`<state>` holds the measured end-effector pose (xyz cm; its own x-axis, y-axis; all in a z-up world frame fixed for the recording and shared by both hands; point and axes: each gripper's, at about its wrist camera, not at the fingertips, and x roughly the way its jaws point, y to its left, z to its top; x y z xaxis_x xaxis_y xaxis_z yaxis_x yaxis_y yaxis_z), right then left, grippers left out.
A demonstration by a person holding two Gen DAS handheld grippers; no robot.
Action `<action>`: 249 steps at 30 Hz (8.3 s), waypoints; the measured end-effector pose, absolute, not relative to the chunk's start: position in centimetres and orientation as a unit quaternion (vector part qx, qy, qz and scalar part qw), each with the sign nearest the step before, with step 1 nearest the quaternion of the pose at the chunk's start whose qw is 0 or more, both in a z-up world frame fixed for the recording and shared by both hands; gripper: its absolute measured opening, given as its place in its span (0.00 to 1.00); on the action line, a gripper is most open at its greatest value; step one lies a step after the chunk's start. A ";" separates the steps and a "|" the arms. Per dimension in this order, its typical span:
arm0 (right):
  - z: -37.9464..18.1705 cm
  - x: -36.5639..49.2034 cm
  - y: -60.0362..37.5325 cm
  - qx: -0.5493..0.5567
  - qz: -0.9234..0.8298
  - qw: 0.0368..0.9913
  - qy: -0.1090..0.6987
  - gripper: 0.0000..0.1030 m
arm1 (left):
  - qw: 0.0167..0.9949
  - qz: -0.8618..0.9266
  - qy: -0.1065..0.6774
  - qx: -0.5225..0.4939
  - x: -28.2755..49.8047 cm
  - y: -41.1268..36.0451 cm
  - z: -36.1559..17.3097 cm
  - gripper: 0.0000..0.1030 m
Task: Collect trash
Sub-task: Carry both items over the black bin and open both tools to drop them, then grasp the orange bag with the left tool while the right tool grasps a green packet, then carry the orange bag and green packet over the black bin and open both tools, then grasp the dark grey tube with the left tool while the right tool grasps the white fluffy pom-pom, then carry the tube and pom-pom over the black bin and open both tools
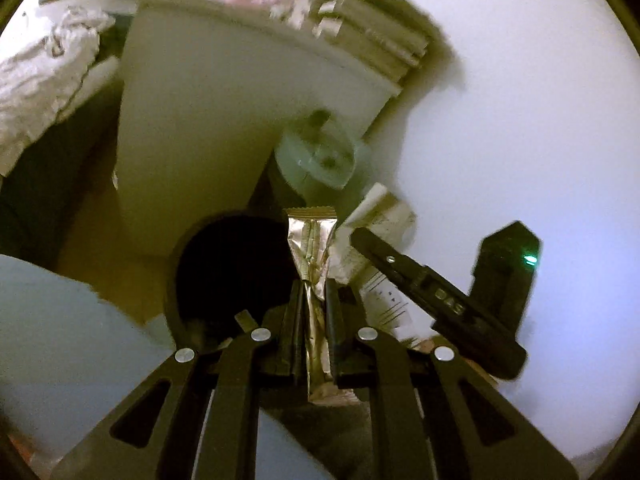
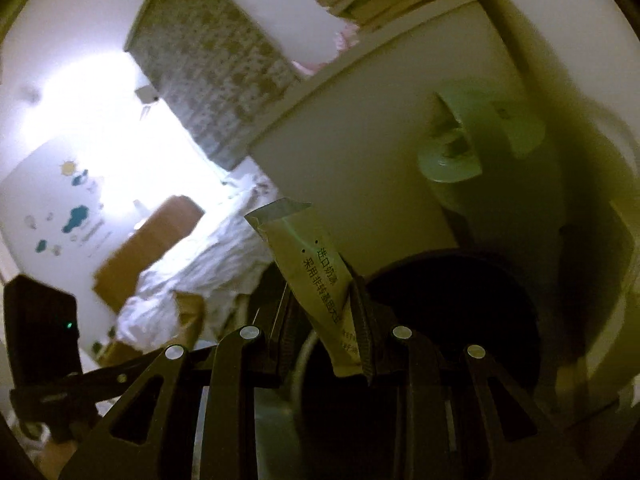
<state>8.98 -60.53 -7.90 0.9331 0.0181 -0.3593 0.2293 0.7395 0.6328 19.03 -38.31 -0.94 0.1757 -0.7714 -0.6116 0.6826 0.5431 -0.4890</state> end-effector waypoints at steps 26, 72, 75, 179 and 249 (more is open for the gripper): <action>-11.9 9.4 -61.8 0.337 -0.118 0.899 0.252 0.26 | 0.729 -0.432 0.530 -0.040 23.2 -45.1 -8.8 0.12; -1.5 11.6 -39.7 0.103 0.135 0.948 0.270 0.83 | 0.884 -0.142 0.433 -0.108 16.4 0.9 -2.5 0.82; 1.5 15.0 -34.2 0.033 0.206 0.928 0.310 0.86 | 0.881 -0.134 0.443 -0.099 18.0 1.5 -3.9 0.81; -10.0 9.0 -57.2 0.281 -0.064 0.919 0.269 0.65 | 0.830 -0.395 0.386 -0.081 14.7 -26.8 2.8 0.86; -8.8 5.8 -59.2 0.275 -0.086 0.927 0.239 0.42 | 0.802 -0.457 0.383 -0.044 17.6 -34.8 0.3 0.12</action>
<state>5.81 -59.16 -8.81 0.8709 -0.0287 -0.4906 0.2911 0.8344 0.4680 17.65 -34.77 0.27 0.2891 -0.7663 -0.5738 0.6982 0.5789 -0.4213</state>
